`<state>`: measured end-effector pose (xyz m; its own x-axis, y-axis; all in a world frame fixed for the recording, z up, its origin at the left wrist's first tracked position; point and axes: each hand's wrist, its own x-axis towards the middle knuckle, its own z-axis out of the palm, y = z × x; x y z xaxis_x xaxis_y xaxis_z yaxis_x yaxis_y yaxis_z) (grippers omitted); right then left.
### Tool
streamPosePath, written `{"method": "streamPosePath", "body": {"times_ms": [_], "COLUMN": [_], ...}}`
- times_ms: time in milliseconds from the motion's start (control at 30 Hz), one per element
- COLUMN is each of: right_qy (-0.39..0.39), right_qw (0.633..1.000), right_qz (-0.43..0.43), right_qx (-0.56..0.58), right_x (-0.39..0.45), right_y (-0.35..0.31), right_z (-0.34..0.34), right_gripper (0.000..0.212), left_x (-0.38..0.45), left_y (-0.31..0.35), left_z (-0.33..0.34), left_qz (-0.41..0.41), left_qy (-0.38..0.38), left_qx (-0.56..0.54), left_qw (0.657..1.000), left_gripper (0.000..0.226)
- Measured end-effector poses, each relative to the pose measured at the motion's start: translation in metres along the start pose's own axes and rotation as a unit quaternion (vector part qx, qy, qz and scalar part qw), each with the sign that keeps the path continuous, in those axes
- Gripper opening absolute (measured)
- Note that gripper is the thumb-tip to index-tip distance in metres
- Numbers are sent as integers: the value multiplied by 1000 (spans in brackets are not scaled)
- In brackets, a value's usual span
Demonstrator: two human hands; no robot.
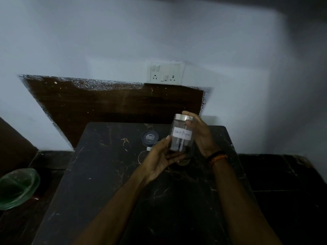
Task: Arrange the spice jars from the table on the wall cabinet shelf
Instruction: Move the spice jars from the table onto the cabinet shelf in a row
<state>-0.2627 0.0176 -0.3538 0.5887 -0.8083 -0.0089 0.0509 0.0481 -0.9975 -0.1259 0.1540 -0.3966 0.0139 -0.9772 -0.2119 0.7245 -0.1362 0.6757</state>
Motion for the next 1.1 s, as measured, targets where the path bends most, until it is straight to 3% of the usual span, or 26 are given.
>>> {"method": "streamPosePath", "body": {"times_ms": [367, 700, 1100], "right_qy": [-51, -71, -12], "right_qw": [998, 997, 993], "right_qz": [-26, -24, -96], "right_qx": [24, -16, -70], "right_x": [3, 7, 7], "right_y": [-36, -53, -122], "right_z": [4, 7, 12], "right_gripper": [52, 68, 61], "left_x": [-1, -1, 13], "left_y": [10, 19, 66], "left_z": [16, 19, 51], "left_qz": [54, 82, 137], "left_qy": [-21, -9, -59], "left_qx": [-17, -18, 5], "left_qw": [998, 996, 989], "left_gripper": [54, 48, 48]}}
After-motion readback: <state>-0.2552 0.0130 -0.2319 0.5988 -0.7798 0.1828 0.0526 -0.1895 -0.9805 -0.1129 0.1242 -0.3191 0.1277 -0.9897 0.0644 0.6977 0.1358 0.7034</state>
